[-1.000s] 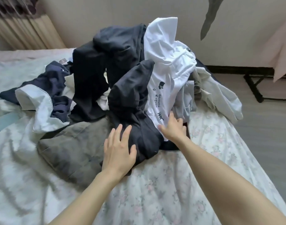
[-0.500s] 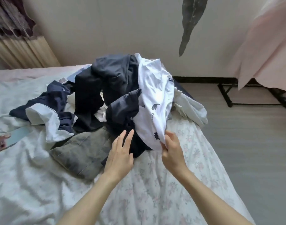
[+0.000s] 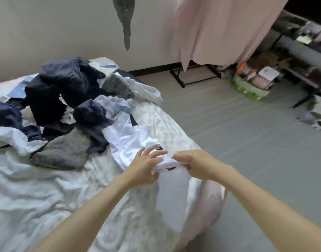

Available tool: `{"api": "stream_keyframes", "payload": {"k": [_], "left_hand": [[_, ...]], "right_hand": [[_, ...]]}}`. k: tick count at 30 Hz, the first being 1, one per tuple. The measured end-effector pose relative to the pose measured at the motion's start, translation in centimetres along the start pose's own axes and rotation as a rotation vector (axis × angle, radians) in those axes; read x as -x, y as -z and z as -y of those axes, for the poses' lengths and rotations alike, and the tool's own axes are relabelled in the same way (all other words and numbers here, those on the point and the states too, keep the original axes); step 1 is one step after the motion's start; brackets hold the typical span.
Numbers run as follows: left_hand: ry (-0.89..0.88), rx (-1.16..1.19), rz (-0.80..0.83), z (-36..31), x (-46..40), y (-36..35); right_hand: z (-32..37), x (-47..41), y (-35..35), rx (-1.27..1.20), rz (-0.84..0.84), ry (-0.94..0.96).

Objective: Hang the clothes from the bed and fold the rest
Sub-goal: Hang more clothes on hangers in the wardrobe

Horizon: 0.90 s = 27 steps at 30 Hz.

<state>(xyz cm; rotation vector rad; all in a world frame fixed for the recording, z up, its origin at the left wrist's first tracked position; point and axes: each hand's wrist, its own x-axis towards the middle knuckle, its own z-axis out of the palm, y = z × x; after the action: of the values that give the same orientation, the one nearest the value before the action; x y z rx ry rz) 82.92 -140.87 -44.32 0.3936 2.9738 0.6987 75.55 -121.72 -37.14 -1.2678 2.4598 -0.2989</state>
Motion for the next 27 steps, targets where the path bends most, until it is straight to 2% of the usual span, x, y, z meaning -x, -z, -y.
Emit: {"api": "stream_keyframes", "payload": {"k": [4,6,9,11,13,16,20,23,27], "left_hand": [[-0.181,0.257,-0.053,-7.4,-1.4,-0.6],[-0.255,0.310,-0.062,-11.2,-1.9,-0.3],[-0.503,0.305,0.009,-17.5,-2.6,-1.0],[-0.591,0.231,0.037,-18.4,-2.8,-0.6],[-0.778,0.088,0.043,-21.8,-3.2,-2.1],[-0.836,-0.131,0.159,-24.6,-3.3,-4.1],[-0.888,-0.290,0.226,-29.9,-1.8,-7.4],[-0.942,-0.307,0.264,-35.3,1.1,-10.5],[-0.988,-0.219,0.236,-42.3,5.0,-13.1]], "right_hand": [[-0.9,10.3,0.1,-0.202,-0.249,-0.317],[-0.9,15.4,-0.5,-0.251,-0.409,-0.421],[0.4,24.3,-1.8,-0.244,-0.650,-0.569],[0.7,26.5,-2.5,-0.252,-0.691,-0.596],[1.5,32.7,-3.6,-0.235,-0.769,-0.752],[3.3,40.4,-6.5,-0.273,-0.824,-0.960],[7.7,49.2,-11.3,-0.430,-0.757,-1.149],[12.1,55.0,-14.1,-0.712,-0.820,-1.282],[17.3,61.2,-16.5,-0.869,-0.924,-1.355]]}}
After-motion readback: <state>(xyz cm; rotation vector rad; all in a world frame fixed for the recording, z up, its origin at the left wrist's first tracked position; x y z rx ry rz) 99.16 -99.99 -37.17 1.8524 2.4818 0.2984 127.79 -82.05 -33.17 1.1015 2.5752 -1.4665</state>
